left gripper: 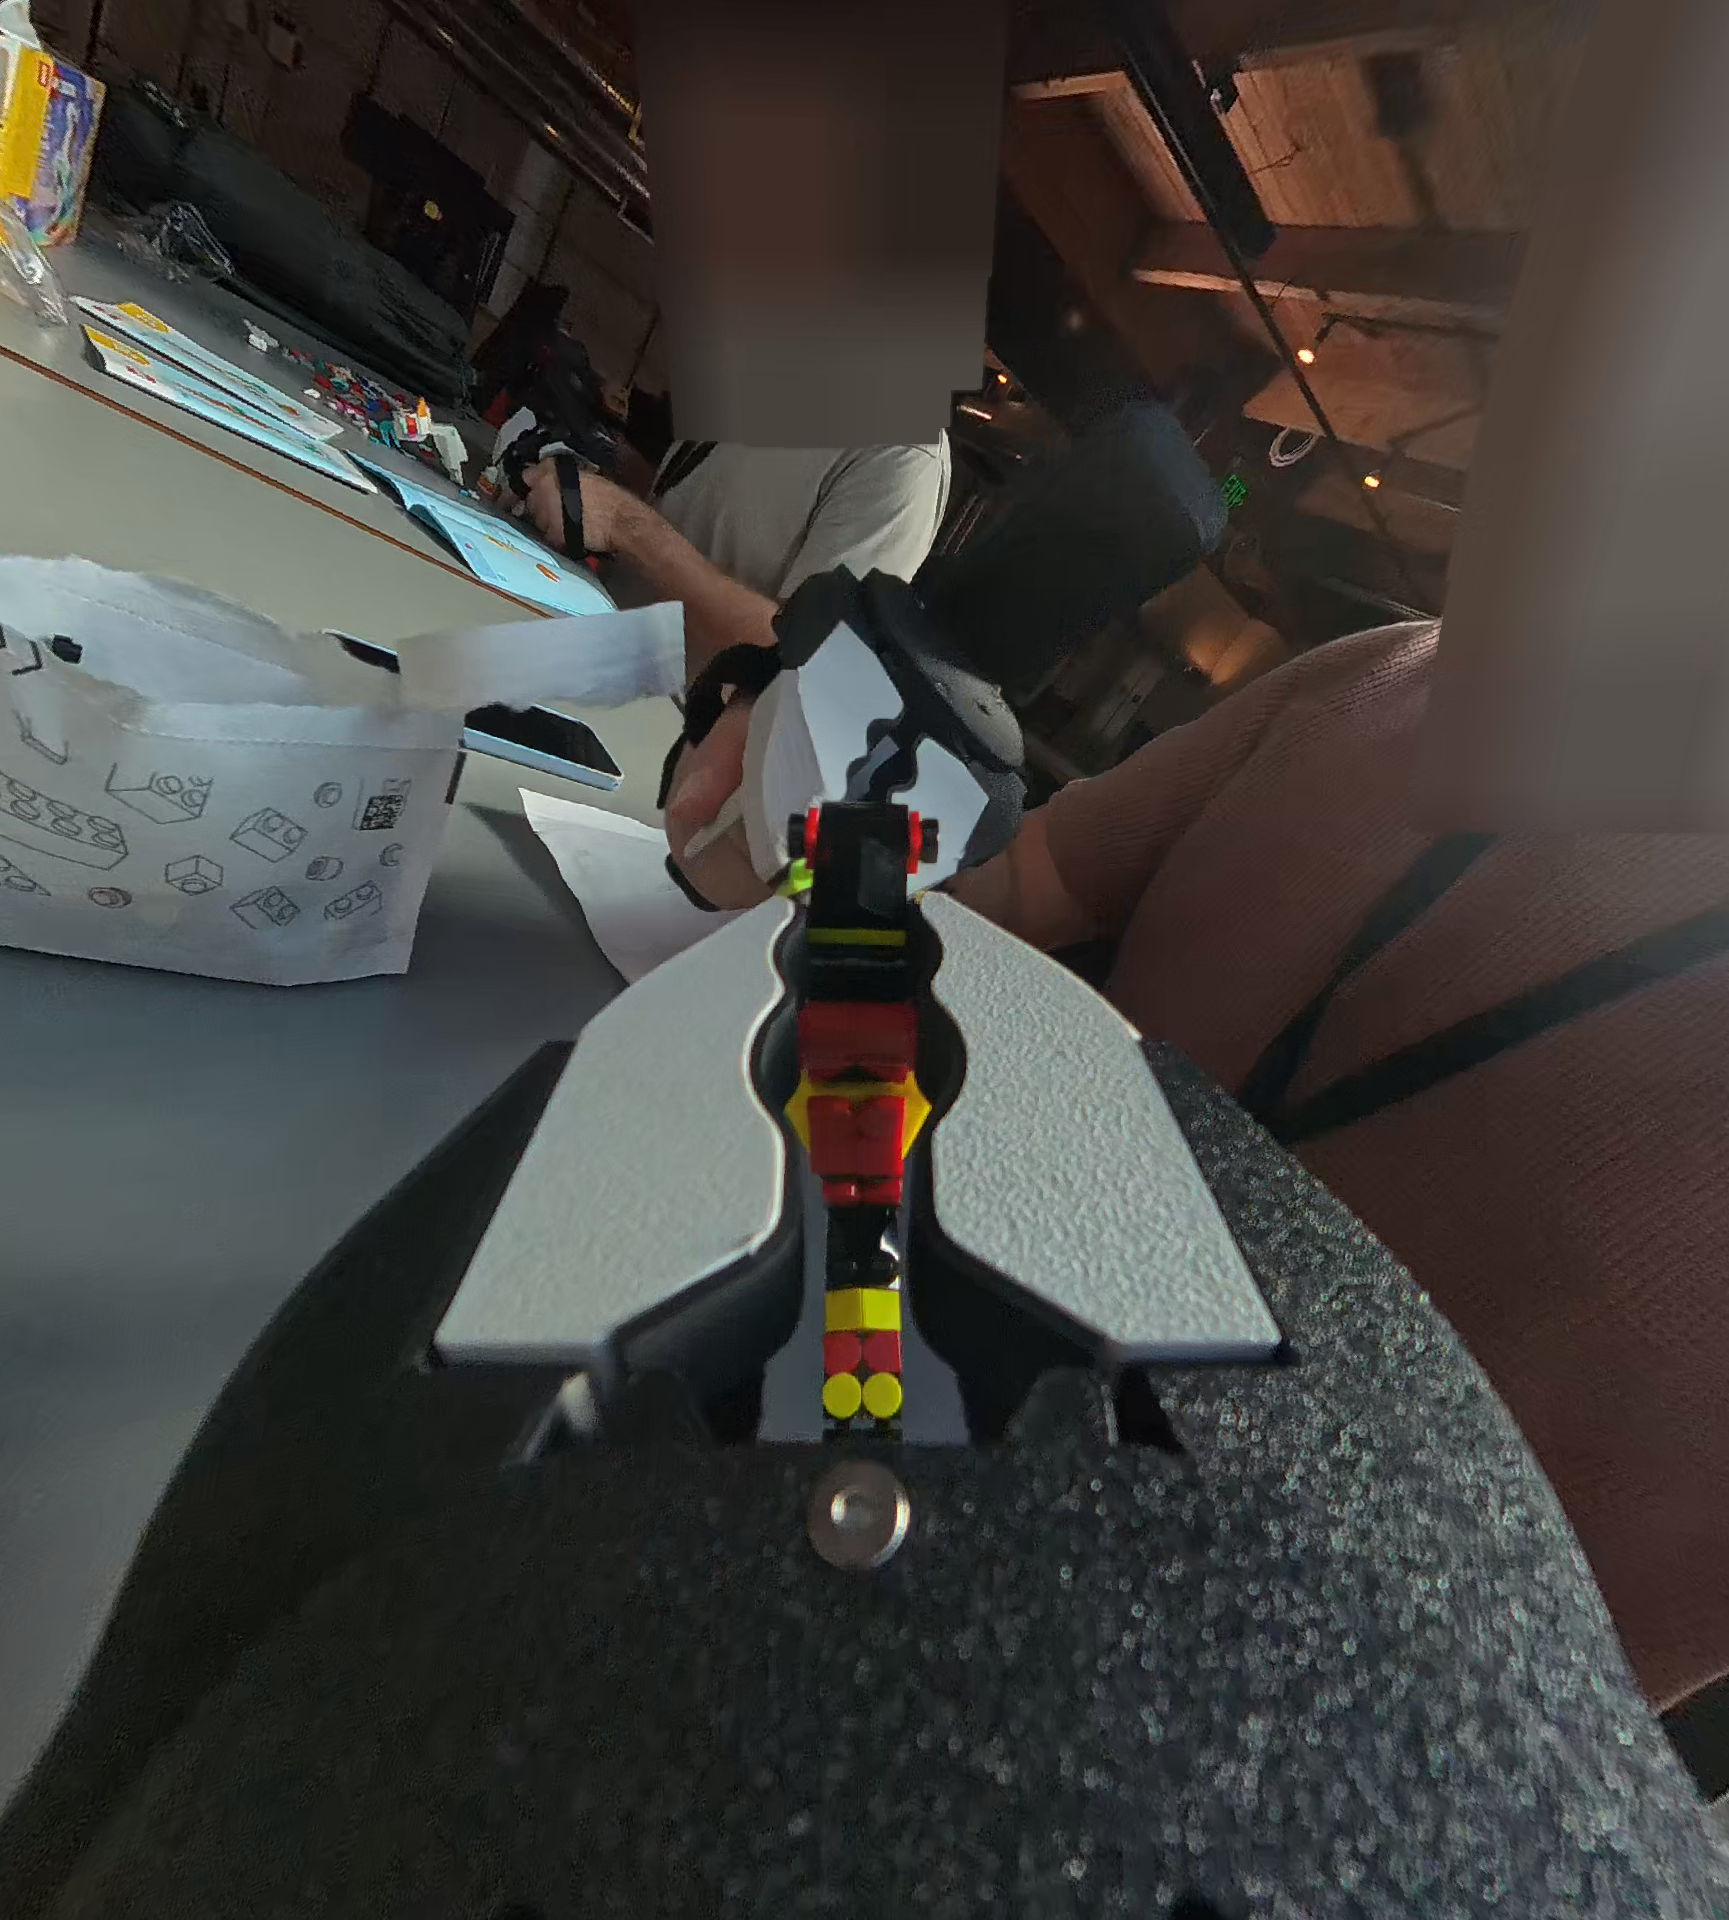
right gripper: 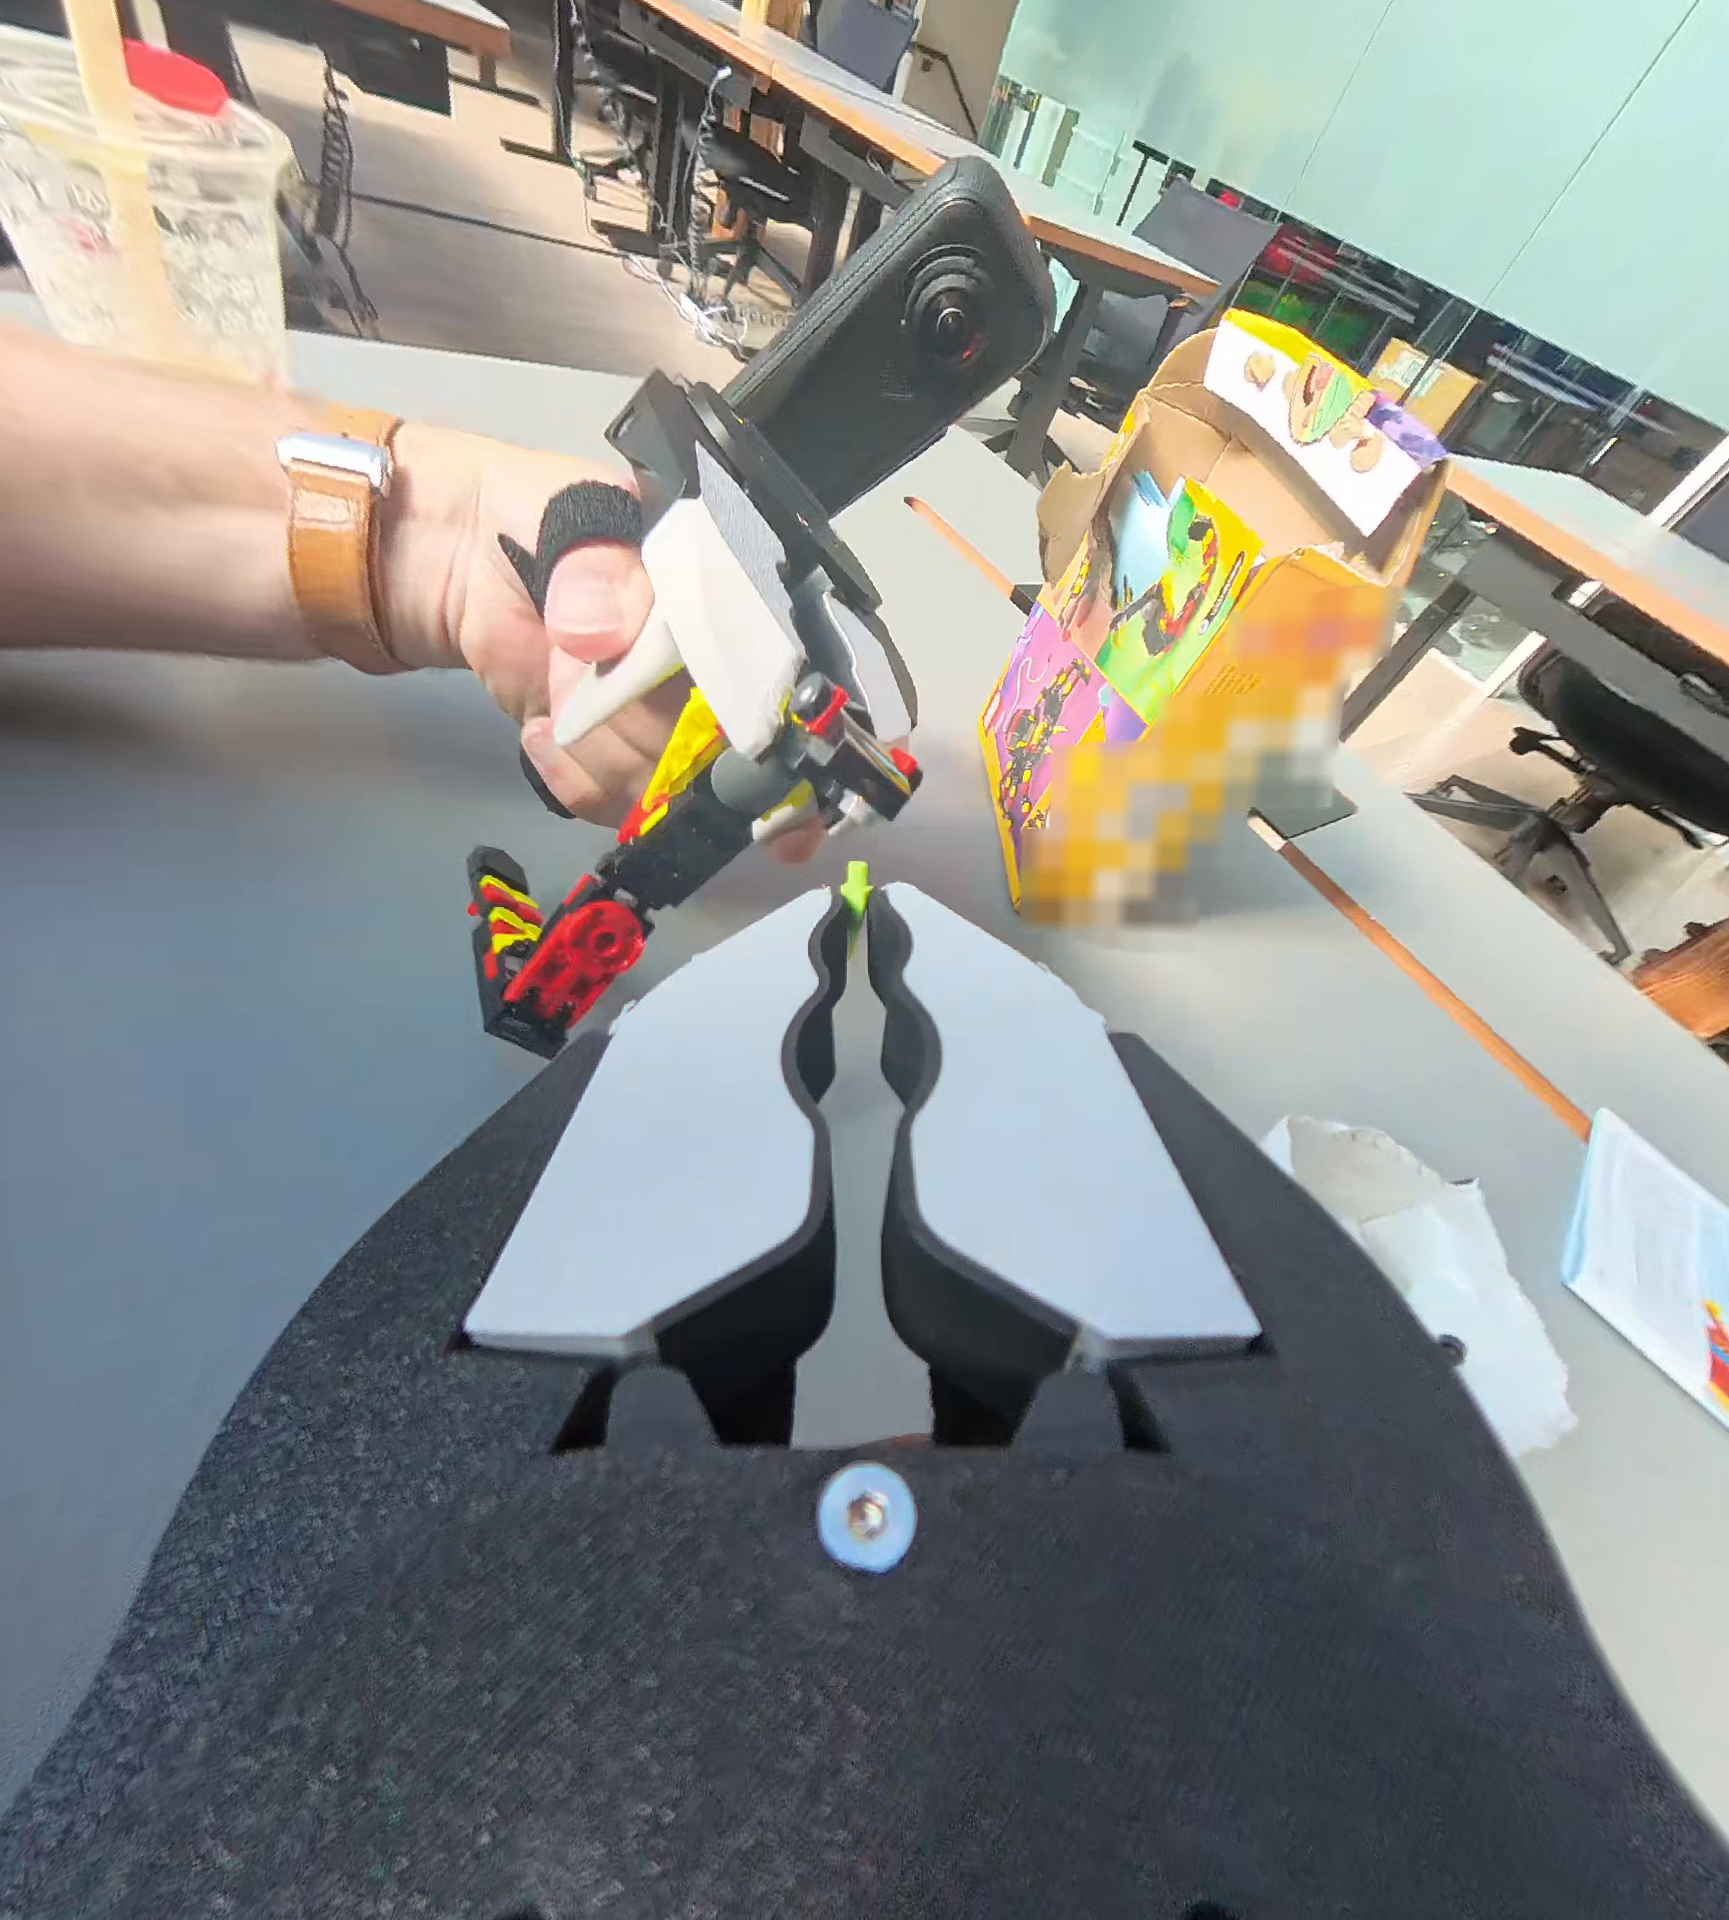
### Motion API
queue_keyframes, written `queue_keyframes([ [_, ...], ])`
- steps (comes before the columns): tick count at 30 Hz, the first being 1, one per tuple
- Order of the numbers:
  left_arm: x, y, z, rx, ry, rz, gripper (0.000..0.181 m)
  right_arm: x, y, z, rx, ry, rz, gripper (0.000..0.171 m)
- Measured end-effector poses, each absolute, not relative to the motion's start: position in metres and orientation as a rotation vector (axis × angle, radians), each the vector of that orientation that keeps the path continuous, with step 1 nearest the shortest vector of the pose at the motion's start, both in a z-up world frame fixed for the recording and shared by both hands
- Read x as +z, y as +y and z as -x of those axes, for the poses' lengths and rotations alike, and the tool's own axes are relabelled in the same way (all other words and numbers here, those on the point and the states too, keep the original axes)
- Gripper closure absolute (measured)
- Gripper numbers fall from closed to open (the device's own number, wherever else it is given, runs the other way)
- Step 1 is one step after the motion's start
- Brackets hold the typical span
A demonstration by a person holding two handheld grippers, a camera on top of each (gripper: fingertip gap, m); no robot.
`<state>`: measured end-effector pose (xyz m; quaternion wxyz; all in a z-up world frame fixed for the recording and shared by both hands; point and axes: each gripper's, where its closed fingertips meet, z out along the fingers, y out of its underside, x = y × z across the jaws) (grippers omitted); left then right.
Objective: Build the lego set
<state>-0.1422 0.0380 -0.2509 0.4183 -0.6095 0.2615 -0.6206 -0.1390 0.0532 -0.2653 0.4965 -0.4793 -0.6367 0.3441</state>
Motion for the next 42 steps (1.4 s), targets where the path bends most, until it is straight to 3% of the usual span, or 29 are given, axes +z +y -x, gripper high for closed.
queue_keyframes([
  [7,-0.279,0.051,0.146,-1.076,0.770,1.701,0.164,-0.258,0.067,0.124,0.840,-1.488,1.220,0.168],
  [12,-0.281,0.051,0.136,-1.034,0.808,1.746,0.164,-0.222,0.125,0.104,0.665,-1.499,1.342,0.168],
  [18,-0.252,0.067,0.149,-1.235,0.568,1.586,0.164,-0.279,0.192,0.113,0.715,-1.788,1.741,0.167],
  [21,-0.249,0.070,0.156,-1.267,0.498,1.551,0.164,-0.297,0.191,0.110,0.681,-1.873,1.799,0.163],
  [29,-0.226,0.073,0.169,-1.372,0.374,1.419,0.164,-0.284,0.193,0.108,0.628,-1.825,1.761,0.150],
  [35,-0.187,0.070,0.173,-1.486,0.292,1.189,0.165,-0.193,0.115,0.141,0.943,-1.564,1.344,0.161],
  [42,-0.166,0.064,0.153,-1.528,0.377,1.115,0.165,-0.165,0.080,0.159,1.143,-1.373,1.226,0.167],
])
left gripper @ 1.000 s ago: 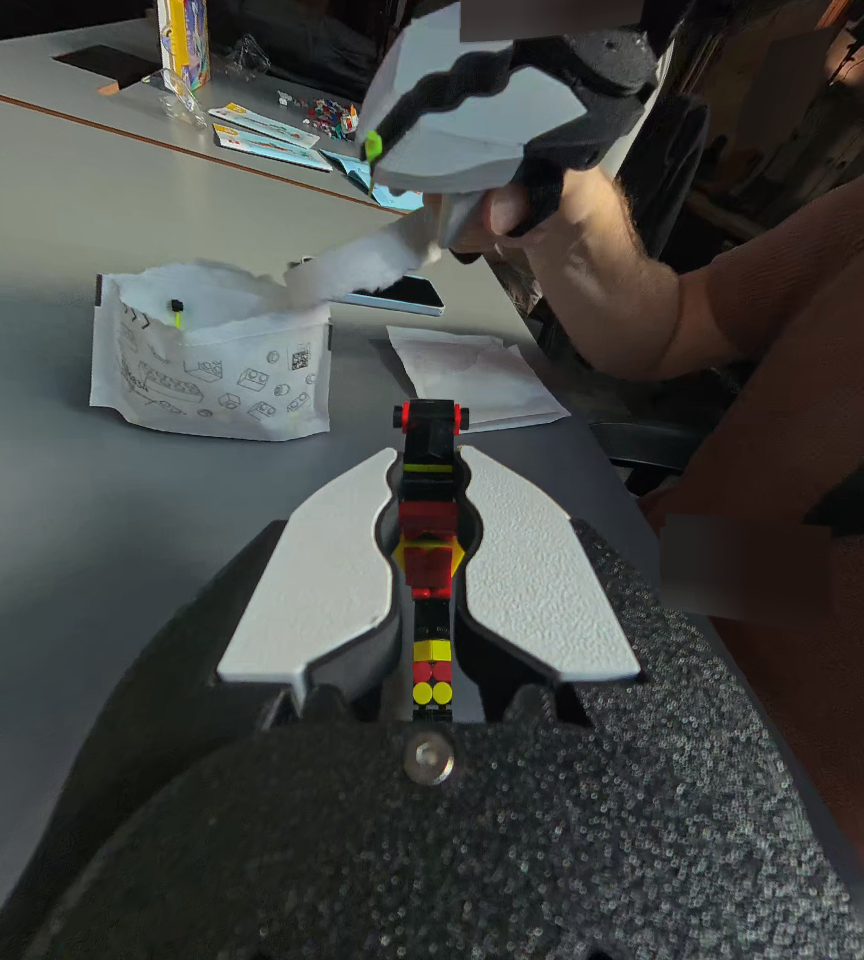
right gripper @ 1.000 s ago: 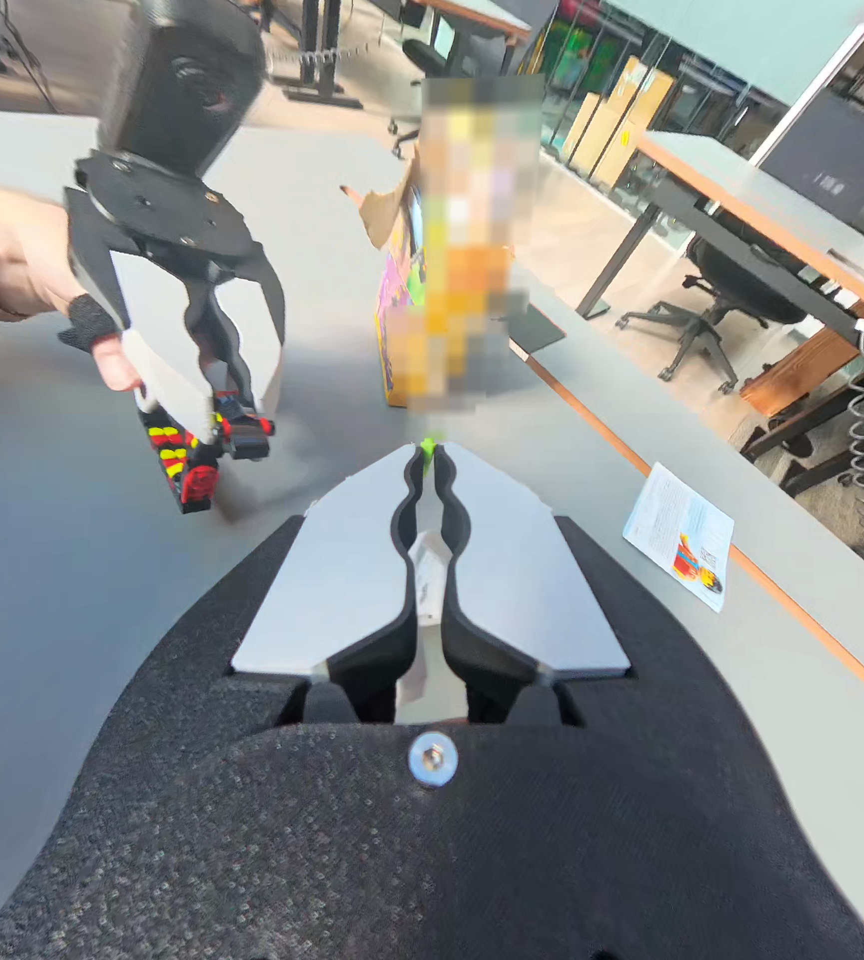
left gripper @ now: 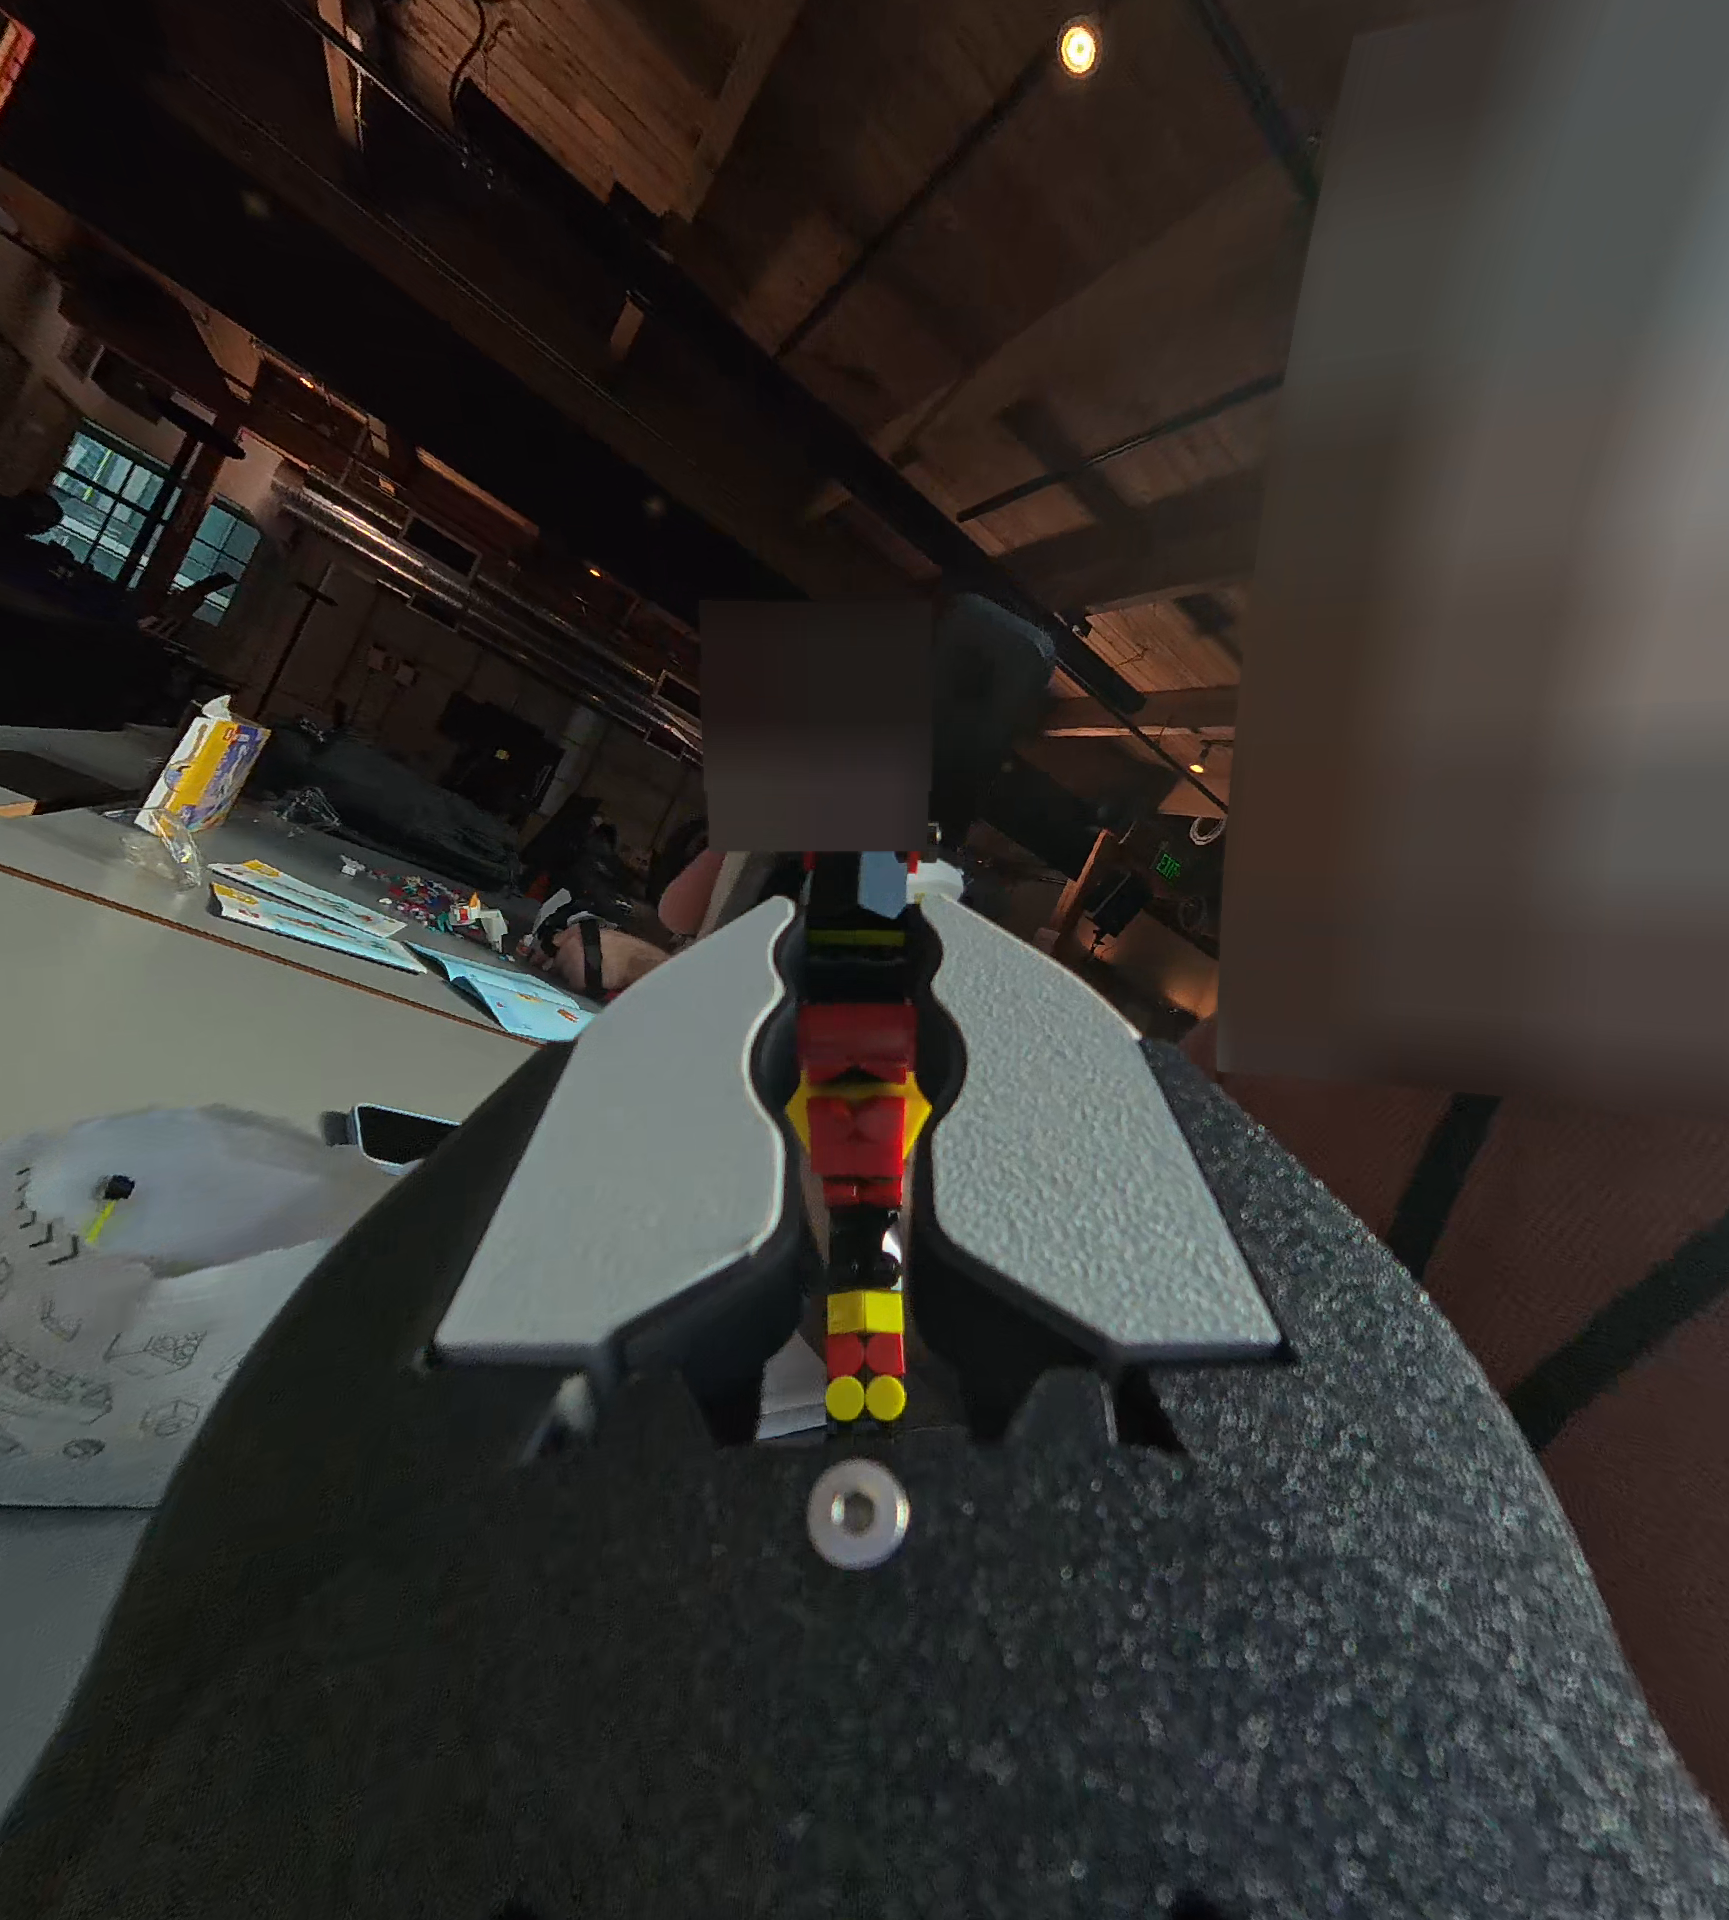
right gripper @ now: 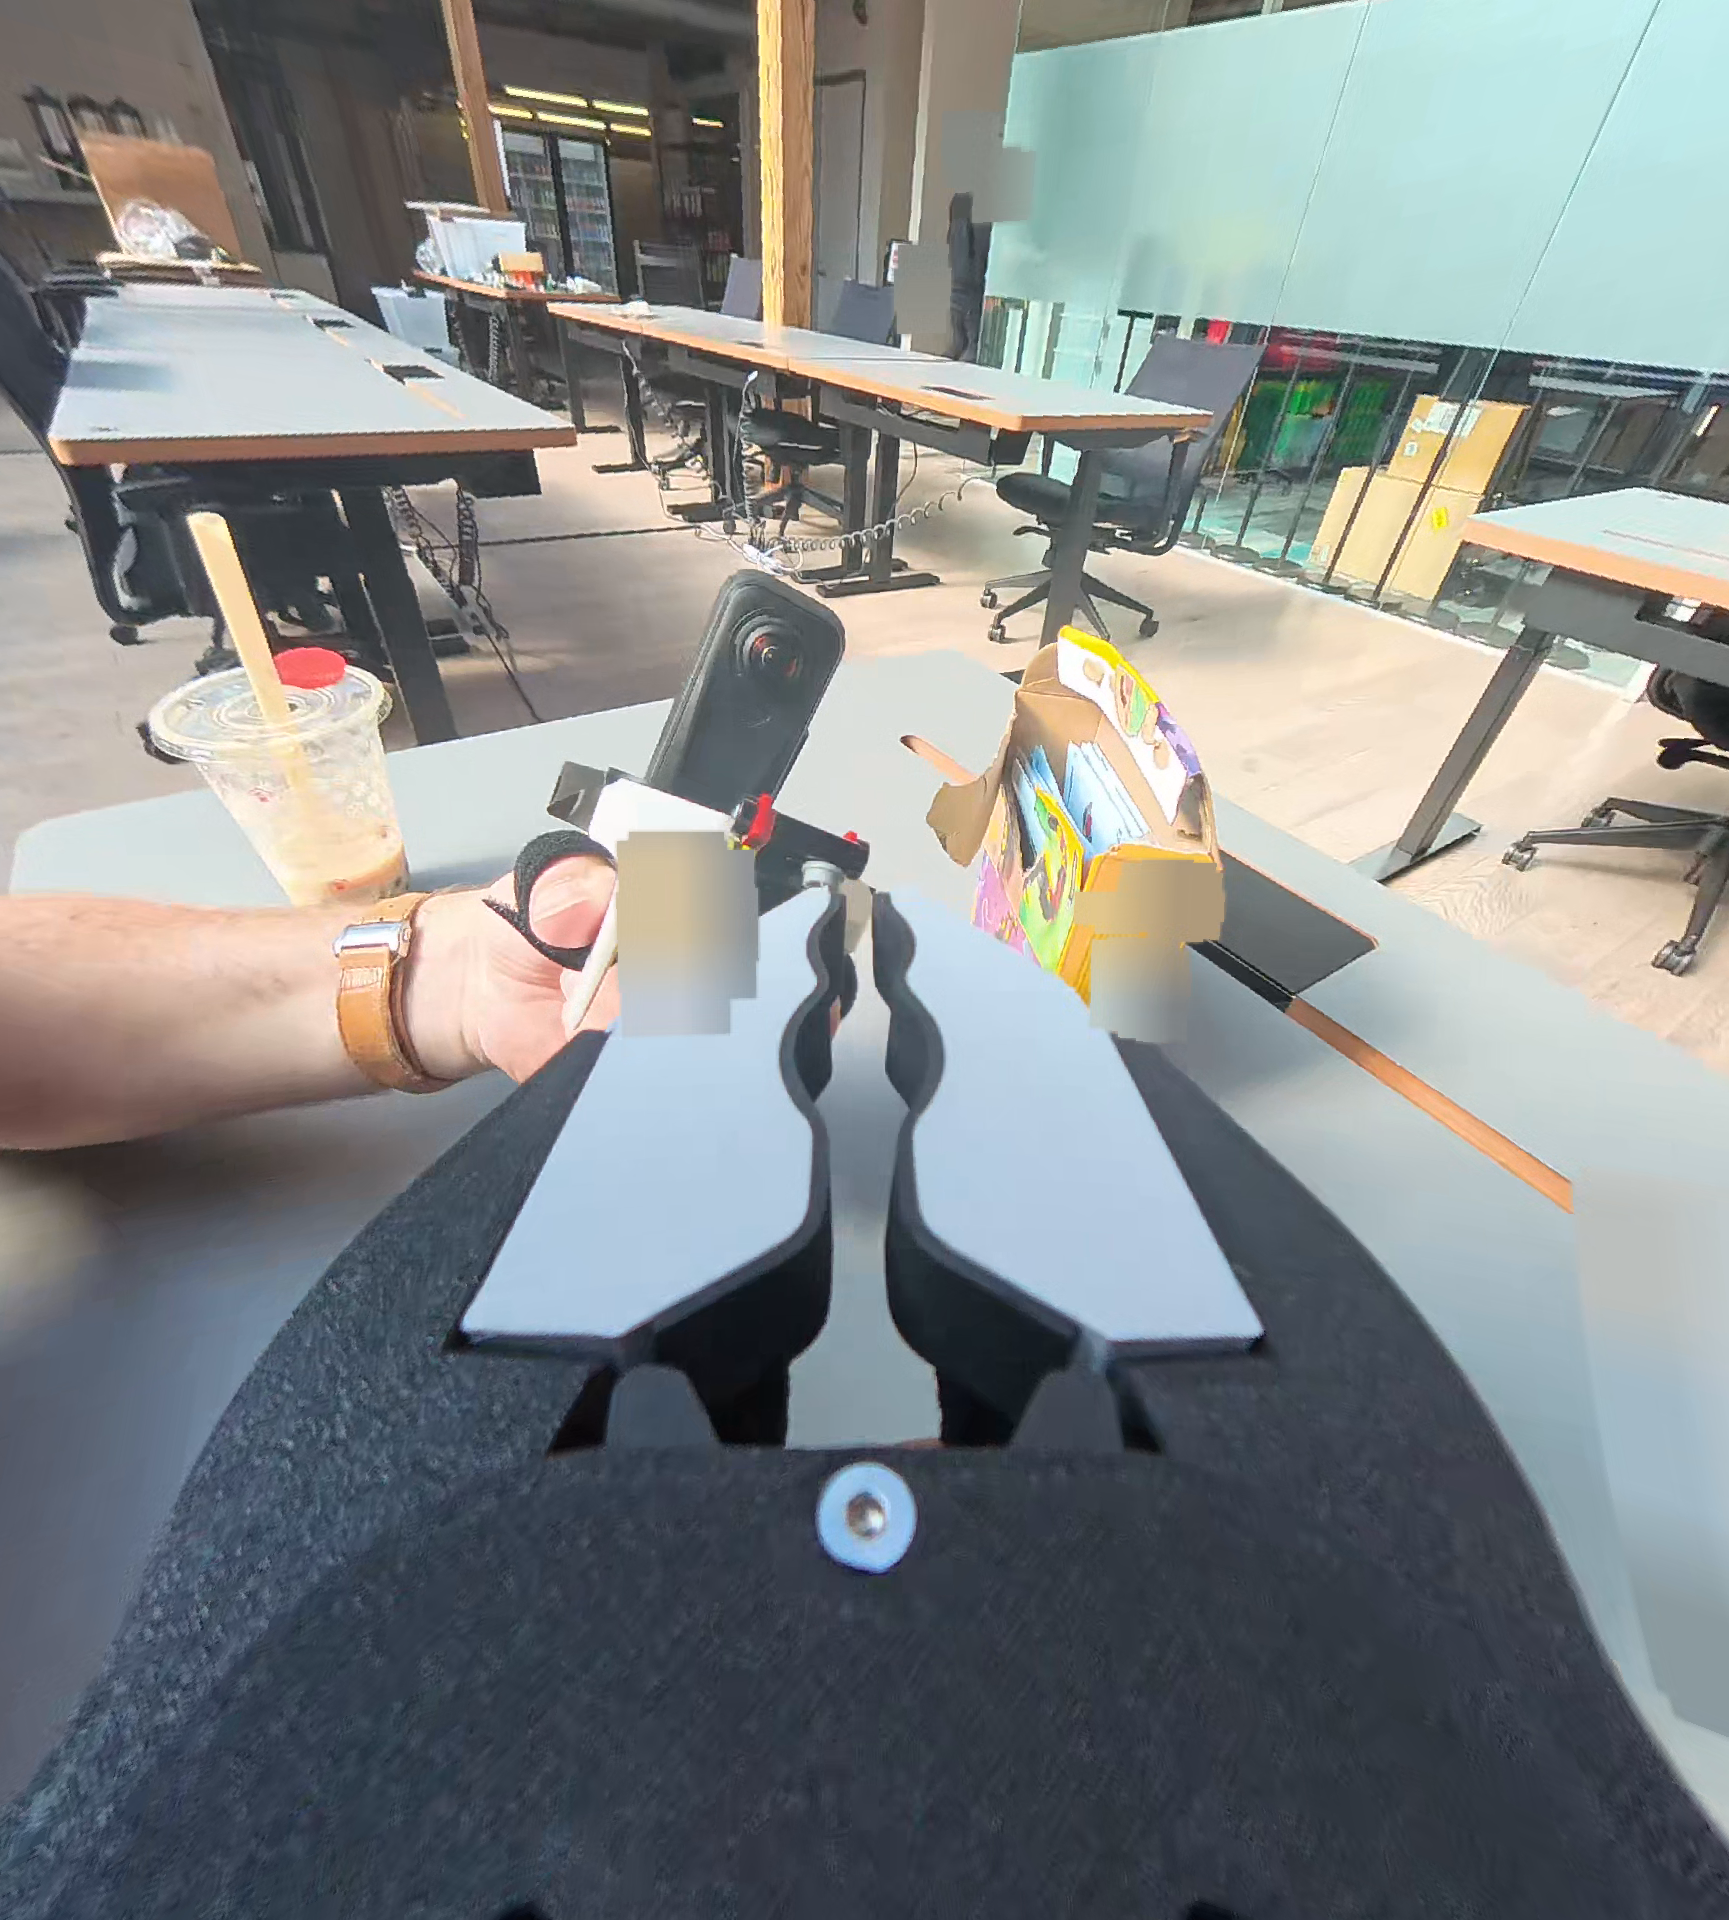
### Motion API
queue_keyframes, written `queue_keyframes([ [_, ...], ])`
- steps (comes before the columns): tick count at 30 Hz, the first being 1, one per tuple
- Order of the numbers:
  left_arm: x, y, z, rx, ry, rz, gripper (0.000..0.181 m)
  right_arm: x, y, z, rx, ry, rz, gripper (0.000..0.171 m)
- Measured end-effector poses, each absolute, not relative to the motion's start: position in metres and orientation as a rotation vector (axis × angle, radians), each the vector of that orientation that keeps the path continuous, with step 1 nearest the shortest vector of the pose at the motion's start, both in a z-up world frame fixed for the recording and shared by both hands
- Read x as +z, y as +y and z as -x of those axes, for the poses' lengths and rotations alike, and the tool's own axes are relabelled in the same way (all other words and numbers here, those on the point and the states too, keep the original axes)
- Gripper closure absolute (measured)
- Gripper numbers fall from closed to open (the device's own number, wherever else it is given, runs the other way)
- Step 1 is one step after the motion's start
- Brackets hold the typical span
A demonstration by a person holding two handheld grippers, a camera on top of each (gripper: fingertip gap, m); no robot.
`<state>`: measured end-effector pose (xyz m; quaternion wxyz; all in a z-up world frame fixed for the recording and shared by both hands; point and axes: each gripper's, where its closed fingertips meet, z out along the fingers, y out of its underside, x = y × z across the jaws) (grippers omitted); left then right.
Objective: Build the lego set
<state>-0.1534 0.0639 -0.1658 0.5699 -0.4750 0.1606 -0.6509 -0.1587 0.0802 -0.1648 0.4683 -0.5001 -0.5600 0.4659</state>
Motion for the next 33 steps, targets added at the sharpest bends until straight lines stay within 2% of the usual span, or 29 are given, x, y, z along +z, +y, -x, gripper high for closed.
queue_keyframes([
  [15,-0.173,0.063,0.140,-1.473,0.466,1.190,0.164,-0.162,0.074,0.152,1.389,-1.332,1.253,0.166],
  [22,-0.182,0.070,0.145,-1.438,0.442,1.243,0.164,-0.181,0.078,0.147,1.089,-1.544,1.198,0.171],
  [33,-0.179,0.067,0.138,-1.400,0.498,1.229,0.164,-0.163,0.077,0.146,1.453,-1.369,1.289,0.167],
])
